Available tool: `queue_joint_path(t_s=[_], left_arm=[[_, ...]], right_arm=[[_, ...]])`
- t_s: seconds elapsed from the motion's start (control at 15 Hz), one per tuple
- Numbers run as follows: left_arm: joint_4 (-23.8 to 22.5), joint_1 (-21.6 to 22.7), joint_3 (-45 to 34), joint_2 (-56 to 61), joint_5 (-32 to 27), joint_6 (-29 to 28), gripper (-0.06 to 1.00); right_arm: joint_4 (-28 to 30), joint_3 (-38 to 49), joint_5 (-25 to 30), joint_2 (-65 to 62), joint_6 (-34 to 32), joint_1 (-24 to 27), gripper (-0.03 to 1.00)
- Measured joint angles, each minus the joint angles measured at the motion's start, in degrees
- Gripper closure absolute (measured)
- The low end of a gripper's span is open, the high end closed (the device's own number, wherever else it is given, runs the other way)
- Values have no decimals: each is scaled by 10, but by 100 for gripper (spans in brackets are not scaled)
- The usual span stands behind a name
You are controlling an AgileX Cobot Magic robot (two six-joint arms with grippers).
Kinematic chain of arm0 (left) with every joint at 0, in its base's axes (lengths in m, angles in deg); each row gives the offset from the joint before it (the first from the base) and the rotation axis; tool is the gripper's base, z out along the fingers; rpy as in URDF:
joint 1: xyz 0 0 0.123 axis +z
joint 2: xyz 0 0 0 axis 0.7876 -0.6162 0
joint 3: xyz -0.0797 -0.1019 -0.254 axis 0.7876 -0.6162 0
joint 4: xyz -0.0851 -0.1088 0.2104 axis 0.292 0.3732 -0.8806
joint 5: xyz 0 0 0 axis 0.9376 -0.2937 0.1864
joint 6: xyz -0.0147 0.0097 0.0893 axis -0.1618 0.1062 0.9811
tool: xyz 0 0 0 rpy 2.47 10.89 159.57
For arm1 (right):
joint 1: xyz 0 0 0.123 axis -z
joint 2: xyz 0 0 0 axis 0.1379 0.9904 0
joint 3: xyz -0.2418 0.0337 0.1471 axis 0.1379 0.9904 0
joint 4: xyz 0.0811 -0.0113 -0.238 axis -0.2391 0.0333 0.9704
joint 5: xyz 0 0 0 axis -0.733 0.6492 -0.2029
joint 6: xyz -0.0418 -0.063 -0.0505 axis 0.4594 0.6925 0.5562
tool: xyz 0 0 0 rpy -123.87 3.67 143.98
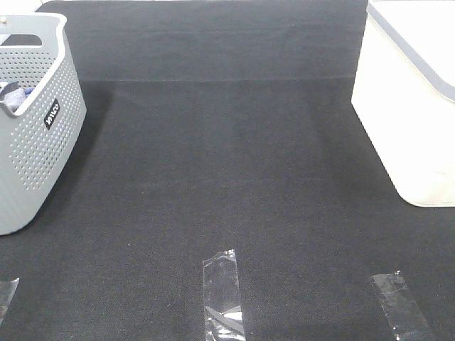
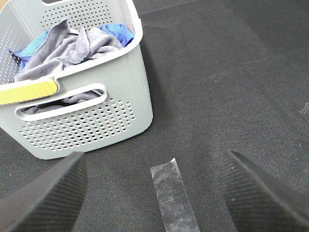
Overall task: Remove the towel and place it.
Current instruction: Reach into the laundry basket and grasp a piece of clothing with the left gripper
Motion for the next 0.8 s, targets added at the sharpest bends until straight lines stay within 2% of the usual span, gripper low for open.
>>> queue_joint_path(t_s=[0.8], left_arm=[[0,0,0,0,0,0,21]], right_arm=[[0,0,0,0,0,0,16]])
